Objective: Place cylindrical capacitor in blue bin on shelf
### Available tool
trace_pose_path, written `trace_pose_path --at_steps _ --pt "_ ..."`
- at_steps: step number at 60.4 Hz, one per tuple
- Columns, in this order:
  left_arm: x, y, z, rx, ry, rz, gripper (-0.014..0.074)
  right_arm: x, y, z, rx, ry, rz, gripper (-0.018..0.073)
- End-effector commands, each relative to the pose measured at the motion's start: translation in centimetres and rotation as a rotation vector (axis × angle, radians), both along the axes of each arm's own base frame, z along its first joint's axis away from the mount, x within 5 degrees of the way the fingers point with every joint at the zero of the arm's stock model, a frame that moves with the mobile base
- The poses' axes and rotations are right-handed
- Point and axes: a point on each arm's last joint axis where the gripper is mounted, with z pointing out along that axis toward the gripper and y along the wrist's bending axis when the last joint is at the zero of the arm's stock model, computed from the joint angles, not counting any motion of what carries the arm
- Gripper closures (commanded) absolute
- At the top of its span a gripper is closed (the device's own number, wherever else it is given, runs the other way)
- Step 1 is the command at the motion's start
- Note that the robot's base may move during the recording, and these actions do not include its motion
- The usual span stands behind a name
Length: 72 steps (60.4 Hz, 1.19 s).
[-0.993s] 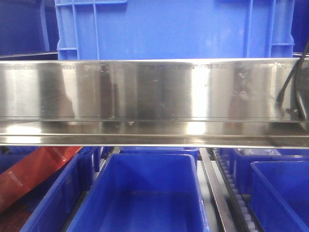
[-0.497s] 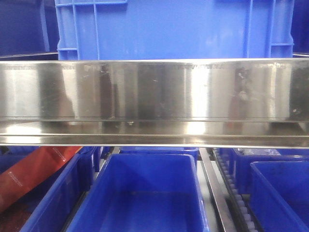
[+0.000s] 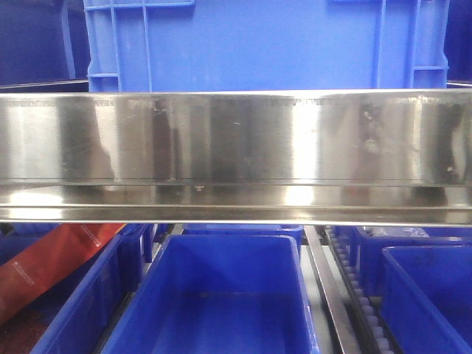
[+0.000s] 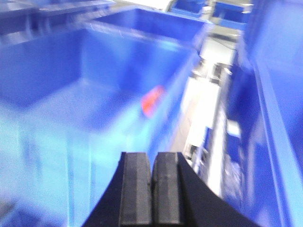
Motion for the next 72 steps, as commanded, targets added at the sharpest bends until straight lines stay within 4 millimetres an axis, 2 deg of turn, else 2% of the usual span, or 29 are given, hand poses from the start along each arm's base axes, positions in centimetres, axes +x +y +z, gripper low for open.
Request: trace_pose_path --at_steps 1,13,24,72 --pt "0.0 0.1 0.1 -0.006 -0.016 0.009 0.0707 -1.8 -0.7 -1.9 0.008 -0.069 -0.016 0.0722" --pt "0.0 0.1 0.1 0.0 -0.018 0.013 0.0707 -5.8 -1.8 -7.0 0.041 -0.178 -0.028 0.0722" --pt "0.0 0.1 0.1 0.0 -0.018 0.013 0.0707 -7.8 -2.4 -9.0 0.071 -0.28 -0.034 0.0722" --pt "0.0 0.1 0.1 -0.001 -0.02 0.013 0.0707 -8.1 -2.5 -9.3 0.074 -0.291 -0.034 0.0722"
